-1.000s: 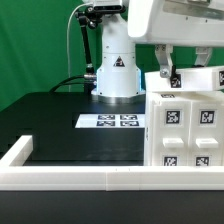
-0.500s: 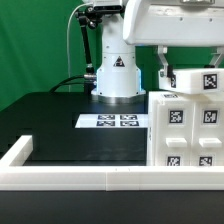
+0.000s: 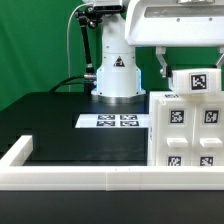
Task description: Assemble cabinet
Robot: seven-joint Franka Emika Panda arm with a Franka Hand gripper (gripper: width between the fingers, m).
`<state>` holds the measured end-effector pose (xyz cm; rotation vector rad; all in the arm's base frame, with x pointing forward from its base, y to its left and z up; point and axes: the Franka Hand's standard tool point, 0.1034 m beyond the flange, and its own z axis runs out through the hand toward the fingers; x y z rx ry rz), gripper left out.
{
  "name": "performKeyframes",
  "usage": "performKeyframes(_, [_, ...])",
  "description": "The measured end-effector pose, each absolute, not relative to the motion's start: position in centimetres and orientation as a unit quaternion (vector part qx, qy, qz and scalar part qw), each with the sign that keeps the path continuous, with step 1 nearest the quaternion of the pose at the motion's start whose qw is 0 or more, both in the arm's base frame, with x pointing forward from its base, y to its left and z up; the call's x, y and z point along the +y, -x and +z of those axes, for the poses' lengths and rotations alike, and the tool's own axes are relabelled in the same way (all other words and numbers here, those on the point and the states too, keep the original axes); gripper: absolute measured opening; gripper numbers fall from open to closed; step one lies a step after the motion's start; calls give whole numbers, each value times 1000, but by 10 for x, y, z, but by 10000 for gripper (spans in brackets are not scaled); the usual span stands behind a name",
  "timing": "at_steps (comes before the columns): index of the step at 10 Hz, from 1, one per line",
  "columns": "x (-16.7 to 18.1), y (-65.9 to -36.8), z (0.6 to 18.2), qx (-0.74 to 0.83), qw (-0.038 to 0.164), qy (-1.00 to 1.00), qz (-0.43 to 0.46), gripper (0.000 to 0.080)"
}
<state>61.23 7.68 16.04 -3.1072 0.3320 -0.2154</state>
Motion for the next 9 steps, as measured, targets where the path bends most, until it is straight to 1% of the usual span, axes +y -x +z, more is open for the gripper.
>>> performKeyframes(3, [78, -612, 160, 181, 12, 981, -67, 560])
performKeyframes(5, [80, -608, 159, 289, 27, 955, -62, 560])
performKeyframes(7, [85, -603, 159, 368, 34, 927, -58, 560])
performKeyframes(9, [86, -603, 159, 467, 51, 881, -50, 560])
